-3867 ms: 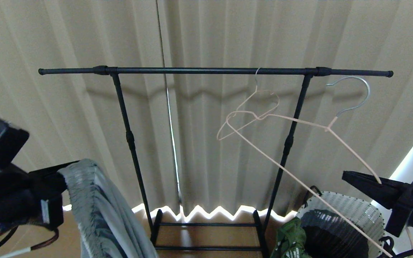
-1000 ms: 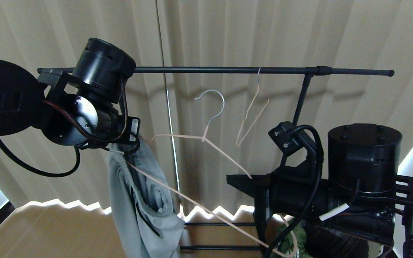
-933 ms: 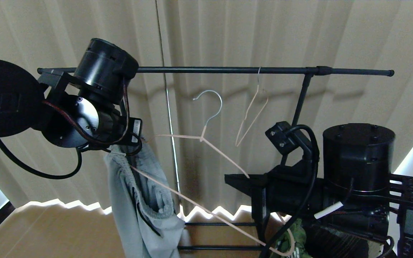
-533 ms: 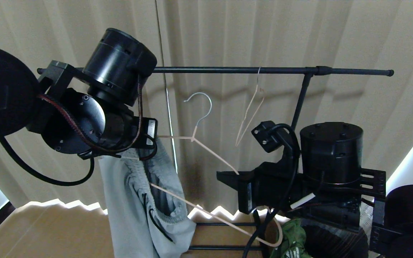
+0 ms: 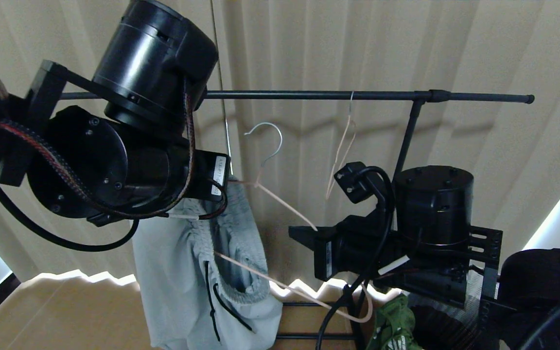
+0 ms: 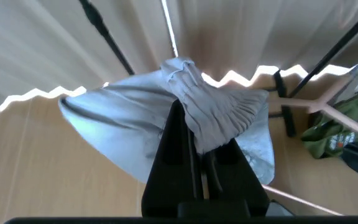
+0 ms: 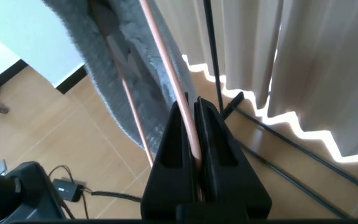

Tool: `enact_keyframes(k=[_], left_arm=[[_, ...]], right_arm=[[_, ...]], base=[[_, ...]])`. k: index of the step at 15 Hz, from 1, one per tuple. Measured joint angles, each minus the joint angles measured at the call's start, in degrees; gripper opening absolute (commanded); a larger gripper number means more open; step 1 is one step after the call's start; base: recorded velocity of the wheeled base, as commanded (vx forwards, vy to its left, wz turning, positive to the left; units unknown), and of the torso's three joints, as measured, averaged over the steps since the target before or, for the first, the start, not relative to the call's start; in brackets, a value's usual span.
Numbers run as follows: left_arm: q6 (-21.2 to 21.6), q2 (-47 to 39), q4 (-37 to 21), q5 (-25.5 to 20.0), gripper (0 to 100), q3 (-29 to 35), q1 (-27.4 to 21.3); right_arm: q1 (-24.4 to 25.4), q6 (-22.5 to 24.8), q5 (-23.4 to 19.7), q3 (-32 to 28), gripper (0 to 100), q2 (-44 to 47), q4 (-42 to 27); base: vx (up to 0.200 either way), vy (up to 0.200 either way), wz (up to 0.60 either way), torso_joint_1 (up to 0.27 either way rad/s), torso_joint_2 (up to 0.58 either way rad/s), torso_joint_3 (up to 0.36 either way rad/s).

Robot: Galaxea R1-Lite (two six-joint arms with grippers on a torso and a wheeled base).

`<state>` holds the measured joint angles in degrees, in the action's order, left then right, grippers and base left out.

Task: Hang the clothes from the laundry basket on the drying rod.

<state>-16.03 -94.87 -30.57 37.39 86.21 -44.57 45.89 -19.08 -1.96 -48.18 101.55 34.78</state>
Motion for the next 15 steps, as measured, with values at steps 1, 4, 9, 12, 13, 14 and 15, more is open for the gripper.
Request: enact_keyframes(k=[1, 4, 9, 12, 13, 14, 15], left_arm=[[0.0, 0.2, 0.1, -0.1, 0, 0.0, -0.5], [0.3, 0.4, 0.6, -0.4, 0, -0.1, -2.8], [5.1, 0.2, 5.4, -0.6, 0, -1.3, -1.3], [7.0, 0.2, 13.1, -2.0, 0, -5.3, 0.8], [8.2, 0.2, 19.2, -3.0, 0, -8.3, 1.0], [10.2, 0.4, 25.2, -4.0, 0, -11.4, 1.1], [12.7, 0.6, 30.3, -5.5, 0, -14.7, 1.2]], right_arm=[[-0.2, 0.3, 0.1, -0.2, 0, 0.1, 0.0], [-0.7, 2.2, 0.1, -1.1, 0, 0.4, 0.0], [-2.8, 4.4, 0.1, -2.0, 0, 0.9, 0.0], [-3.1, 4.7, 0.0, -2.0, 0, 0.9, 0.0], [-3.1, 4.9, 0.0, -2.0, 0, 0.9, 0.1], [-3.1, 5.3, 0.0, -2.0, 0, 0.9, 0.1], [-3.1, 5.4, 0.0, -2.0, 0, 0.9, 0.1]], base=[[0.0, 0.0, 0.0, 0.0, 0.0, 0.0], [0.0, 0.0, 0.0, 0.0, 0.0, 0.0], [0.0, 0.0, 0.0, 0.0, 0.0, 0.0], [0.0, 0.0, 0.0, 0.0, 0.0, 0.0], [0.0, 0.0, 0.0, 0.0, 0.0, 0.0], [0.0, 0.0, 0.0, 0.0, 0.0, 0.0], [0.0, 0.0, 0.0, 0.0, 0.0, 0.0]])
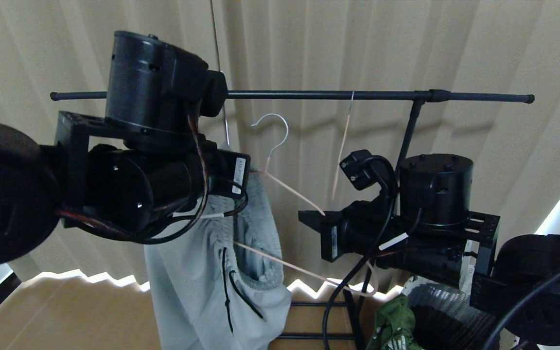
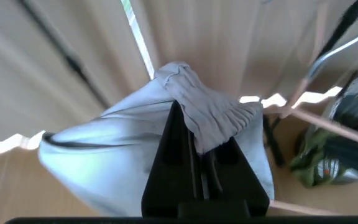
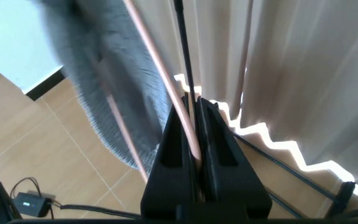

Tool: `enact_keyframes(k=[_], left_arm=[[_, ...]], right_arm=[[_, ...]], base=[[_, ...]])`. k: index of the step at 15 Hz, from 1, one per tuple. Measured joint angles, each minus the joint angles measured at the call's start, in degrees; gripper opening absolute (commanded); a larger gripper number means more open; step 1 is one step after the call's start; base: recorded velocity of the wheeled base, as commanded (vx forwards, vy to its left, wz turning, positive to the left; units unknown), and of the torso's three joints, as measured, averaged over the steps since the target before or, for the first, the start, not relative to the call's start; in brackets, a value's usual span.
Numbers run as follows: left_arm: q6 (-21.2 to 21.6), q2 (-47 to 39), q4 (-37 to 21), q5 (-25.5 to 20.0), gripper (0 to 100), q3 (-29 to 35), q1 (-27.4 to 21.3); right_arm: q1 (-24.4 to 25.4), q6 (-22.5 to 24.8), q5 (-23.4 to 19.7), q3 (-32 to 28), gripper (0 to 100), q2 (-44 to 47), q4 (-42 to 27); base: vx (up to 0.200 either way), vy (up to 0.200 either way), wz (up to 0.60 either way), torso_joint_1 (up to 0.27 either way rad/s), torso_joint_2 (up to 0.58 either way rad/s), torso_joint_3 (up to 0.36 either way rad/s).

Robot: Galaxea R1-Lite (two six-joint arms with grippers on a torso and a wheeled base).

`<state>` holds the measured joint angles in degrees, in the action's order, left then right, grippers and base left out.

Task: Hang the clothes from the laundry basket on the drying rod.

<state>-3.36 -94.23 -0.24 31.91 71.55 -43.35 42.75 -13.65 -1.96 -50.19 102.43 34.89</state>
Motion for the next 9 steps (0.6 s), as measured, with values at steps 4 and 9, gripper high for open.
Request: enact_keyframes(k=[4, 9], left_arm=[[7.3, 2.5, 10.2, -8.4, 0, -9.2, 1.0], [8.6, 3.6, 11.9, -13.0, 0, -10.4, 1.8]], right_arm=[[0.0, 0.1, 0.0, 0.1, 0, 0.0, 0.0], [-1.1, 0.2, 0.0, 0.2, 0, 0.0, 0.3]], base=[[0.0, 0.0, 0.0, 0.0, 0.0, 0.0], [0.0, 0.0, 0.0, 0.0, 0.0, 0.0]])
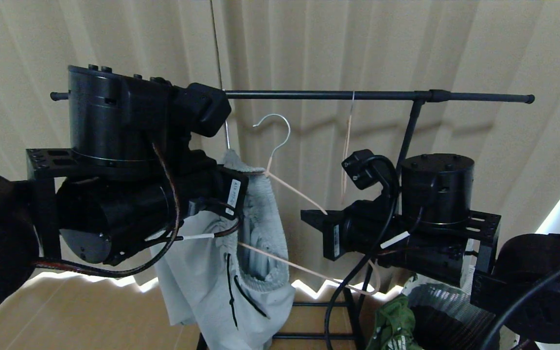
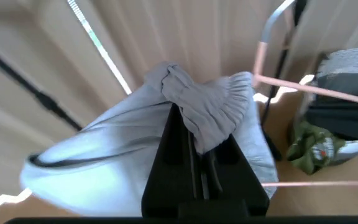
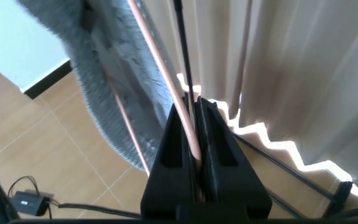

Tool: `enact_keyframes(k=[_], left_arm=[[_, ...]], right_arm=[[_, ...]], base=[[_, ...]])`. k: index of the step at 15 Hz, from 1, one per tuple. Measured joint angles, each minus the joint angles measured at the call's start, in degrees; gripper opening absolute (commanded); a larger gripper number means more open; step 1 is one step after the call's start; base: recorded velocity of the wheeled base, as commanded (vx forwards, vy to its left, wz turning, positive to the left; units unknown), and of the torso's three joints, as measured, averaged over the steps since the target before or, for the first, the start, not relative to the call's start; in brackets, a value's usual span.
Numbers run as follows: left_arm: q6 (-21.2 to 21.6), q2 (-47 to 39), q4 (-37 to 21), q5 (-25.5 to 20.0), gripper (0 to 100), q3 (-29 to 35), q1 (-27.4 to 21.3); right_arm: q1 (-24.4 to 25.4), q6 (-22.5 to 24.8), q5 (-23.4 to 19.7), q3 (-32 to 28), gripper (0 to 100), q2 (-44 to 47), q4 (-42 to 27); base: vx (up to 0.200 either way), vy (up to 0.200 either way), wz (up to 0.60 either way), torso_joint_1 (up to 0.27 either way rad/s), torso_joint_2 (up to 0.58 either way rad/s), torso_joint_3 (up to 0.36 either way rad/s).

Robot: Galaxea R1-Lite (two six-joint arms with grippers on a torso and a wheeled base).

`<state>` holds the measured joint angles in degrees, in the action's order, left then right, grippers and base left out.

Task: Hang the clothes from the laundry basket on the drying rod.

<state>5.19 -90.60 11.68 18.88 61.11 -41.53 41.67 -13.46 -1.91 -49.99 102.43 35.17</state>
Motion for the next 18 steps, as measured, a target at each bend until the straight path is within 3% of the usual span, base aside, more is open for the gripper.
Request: enact_keyframes(k=[2, 6, 7, 18], left_arm=[[1.6, 1.2, 1.9, -6.9, 0, -1.3, -0.1], [3.1, 2.3, 2.9, -7.9, 0, -2.3, 0.1], [3.1, 2.5, 3.2, -7.9, 100, -2.5, 0.1], [3.2, 5.3, 3.7, -7.9, 100, -5.4, 0.3]], right_arm=[[-0.6, 0.7, 0.0, 0.4, 0, 0.0, 2.2], [-1.6, 3.2, 0.0, 1.6, 0, 0.1, 6.4], [-1.7, 3.4, 0.0, 2.0, 0, 0.1, 7.4], [-6.1, 3.9, 0.0, 2.6, 0, -0.3, 10.0]], base=[[0.0, 0.0, 0.0, 0.0, 0.0, 0.0], [0.0, 0.0, 0.0, 0.0, 0.0, 0.0], [0.0, 0.0, 0.0, 0.0, 0.0, 0.0], [0.0, 0.0, 0.0, 0.0, 0.0, 0.0]])
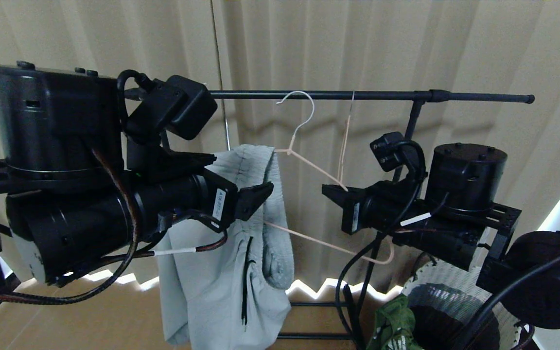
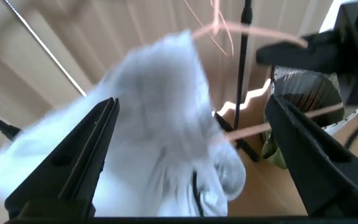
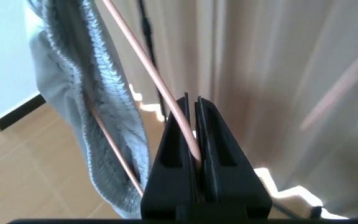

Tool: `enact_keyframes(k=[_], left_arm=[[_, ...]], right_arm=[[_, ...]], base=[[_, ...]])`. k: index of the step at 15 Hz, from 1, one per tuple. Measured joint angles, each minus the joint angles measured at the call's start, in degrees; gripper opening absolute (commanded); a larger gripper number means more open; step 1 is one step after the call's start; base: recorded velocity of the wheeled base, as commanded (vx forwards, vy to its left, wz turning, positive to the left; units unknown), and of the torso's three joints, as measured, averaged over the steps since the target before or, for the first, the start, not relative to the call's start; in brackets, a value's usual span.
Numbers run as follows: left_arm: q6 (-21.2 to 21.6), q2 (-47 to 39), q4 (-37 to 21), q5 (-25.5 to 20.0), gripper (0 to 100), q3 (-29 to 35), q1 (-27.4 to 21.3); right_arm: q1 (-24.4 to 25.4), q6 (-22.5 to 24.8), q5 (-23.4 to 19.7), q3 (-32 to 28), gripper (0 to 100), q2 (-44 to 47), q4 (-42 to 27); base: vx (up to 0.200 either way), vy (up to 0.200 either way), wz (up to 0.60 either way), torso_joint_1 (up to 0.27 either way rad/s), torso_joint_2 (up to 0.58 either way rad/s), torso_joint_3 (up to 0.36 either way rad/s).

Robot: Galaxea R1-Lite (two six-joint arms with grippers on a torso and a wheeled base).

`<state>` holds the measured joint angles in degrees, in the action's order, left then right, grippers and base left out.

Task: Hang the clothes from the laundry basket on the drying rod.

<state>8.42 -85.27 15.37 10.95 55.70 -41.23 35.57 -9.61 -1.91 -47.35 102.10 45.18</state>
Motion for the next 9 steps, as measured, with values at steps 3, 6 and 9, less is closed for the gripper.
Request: enact_keyframes(k=[3, 6, 9], left_arm=[[5.6, 2.9, 1.0, -1.1, 100, -3.4, 2.1], [14.0, 4.4, 6.5, -9.5, 100, -7.0, 7.0], [24.6, 4.4, 8.2, -15.9, 100, -8.7, 11.3]], right_arm=[[-3.8, 4.1, -0.7, 2.3, 0, -1.7, 0.1], [-5.9, 5.3, -4.7, 5.0, 0, -4.7, 0.1], [-6.4, 6.7, -5.1, 6.8, 0, -6.5, 0.1]], base=[[0.0, 0.0, 0.0, 0.0, 0.0, 0.0], [0.0, 0.0, 0.0, 0.0, 0.0, 0.0], [0.0, 0.0, 0.0, 0.0, 0.0, 0.0]])
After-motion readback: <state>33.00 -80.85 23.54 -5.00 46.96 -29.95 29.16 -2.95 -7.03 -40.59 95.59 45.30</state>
